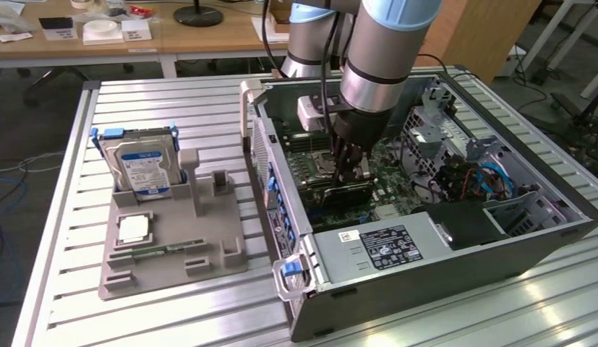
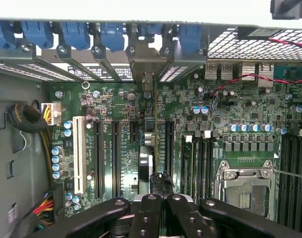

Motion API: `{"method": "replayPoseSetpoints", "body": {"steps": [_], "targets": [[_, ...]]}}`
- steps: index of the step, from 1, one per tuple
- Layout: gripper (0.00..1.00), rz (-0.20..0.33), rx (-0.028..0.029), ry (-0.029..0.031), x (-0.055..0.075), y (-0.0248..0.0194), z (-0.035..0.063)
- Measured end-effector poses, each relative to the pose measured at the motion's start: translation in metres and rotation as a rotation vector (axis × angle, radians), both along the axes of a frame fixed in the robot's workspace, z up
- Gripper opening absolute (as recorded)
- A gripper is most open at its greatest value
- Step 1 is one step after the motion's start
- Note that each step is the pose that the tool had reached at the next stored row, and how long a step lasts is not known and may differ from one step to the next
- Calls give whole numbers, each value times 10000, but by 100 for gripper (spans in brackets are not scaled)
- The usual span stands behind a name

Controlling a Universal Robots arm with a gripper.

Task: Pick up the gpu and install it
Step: 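Press down on the gpu until it lock into place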

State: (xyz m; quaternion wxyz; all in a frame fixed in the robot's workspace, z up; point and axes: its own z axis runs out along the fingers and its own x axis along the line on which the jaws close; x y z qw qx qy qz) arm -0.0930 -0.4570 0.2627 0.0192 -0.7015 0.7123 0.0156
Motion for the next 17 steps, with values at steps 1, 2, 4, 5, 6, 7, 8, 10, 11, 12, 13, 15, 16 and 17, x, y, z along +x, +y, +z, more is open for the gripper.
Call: {"method": "replayPoseSetpoints", "body": {"steps": [1, 2, 4, 5, 6, 7, 8, 10, 11, 12, 13, 15, 16, 17], "targets": [[11, 0, 0, 1, 0, 0, 0], [11, 0, 0, 2, 0, 0, 0], [11, 0, 1, 1, 0, 0, -1], [11, 0, 1, 1, 0, 0, -1], [11, 0, 2, 0, 0, 0, -4], [11, 0, 2, -2, 0, 0, -8], [11, 1, 1, 0, 0, 0, -7], [11, 0, 2, 1, -1, 0, -8], [11, 0, 2, 1, -1, 0, -8], [11, 0, 1, 1, -1, 0, -7], [11, -1, 1, 1, -1, 0, -8], [11, 0, -2, 2, -1, -1, -9], [11, -1, -1, 2, -1, 0, -10], [11, 0, 0, 2, -1, 0, -10]]}}
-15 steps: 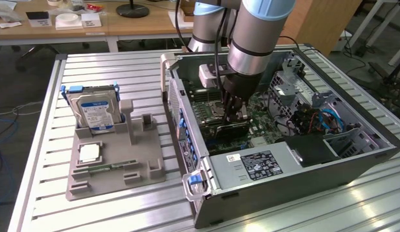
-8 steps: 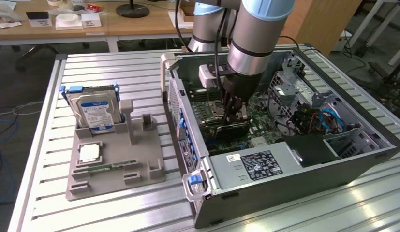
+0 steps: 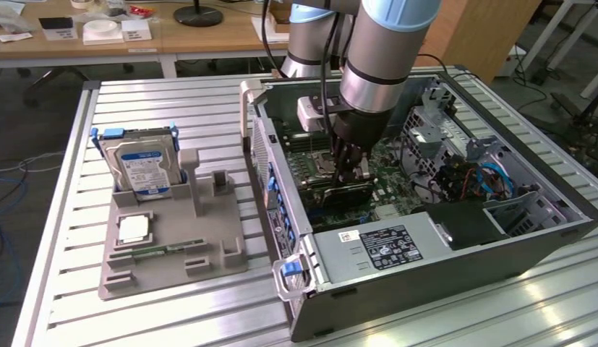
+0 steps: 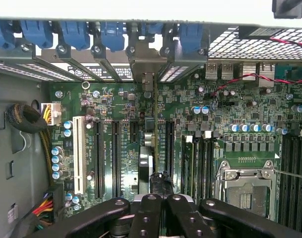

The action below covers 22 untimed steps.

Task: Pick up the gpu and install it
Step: 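Press down on the gpu until it lock into place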

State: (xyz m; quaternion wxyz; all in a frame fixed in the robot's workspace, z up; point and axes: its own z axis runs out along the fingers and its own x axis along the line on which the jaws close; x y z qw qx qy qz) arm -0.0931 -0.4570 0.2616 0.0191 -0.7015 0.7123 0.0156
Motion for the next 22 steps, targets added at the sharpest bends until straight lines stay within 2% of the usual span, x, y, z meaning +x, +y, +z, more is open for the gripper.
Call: {"method": "replayPoseSetpoints", "body": {"steps": [22], "targets": [[11, 0, 3, -1, -2, 0, -16]]}}
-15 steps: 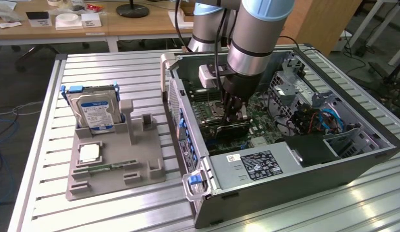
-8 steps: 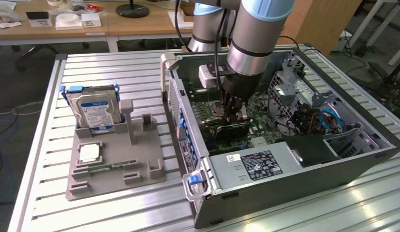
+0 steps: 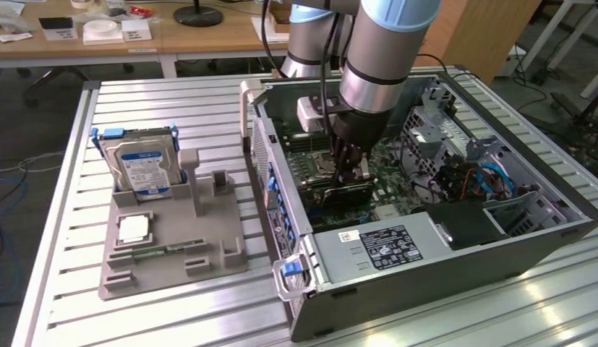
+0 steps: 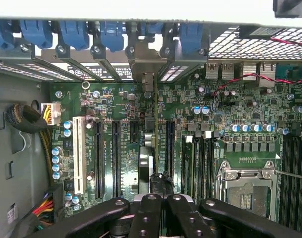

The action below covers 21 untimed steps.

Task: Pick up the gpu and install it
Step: 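Press down on the gpu until it lock into place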

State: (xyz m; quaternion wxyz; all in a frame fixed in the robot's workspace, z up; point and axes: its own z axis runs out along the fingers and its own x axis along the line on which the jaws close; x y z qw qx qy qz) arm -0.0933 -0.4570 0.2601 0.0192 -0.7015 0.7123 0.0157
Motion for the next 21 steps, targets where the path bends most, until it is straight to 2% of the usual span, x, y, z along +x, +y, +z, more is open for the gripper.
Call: {"method": "replayPoseSetpoints", "body": {"steps": [3, 5, 21], "targets": [[11, -2, 21, -10, 0, 2, 21], [11, -1, -1, 0, -1, 0, 62], [11, 0, -1, 0, 0, 0, 317]]}}
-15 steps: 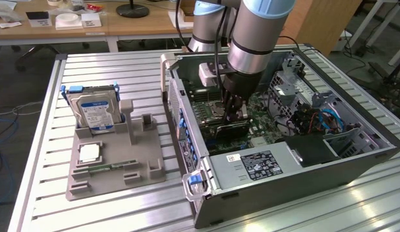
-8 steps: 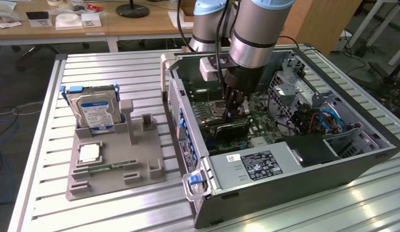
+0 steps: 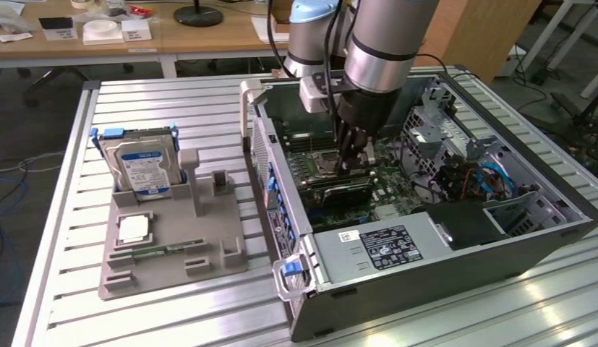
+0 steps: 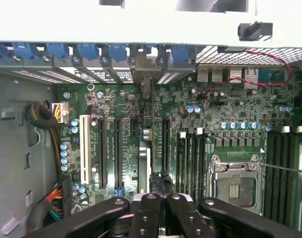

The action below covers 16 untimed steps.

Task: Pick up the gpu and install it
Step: 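Press down on the gpu until it lock into place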

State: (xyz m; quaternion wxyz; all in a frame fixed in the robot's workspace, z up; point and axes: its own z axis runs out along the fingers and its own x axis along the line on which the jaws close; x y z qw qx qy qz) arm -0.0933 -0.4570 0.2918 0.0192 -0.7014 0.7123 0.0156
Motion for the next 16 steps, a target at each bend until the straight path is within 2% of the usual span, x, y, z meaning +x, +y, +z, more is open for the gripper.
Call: {"method": "replayPoseSetpoints", "body": {"steps": [16], "targets": [[11, 0, 0, 0, 0, 0, 288]]}}
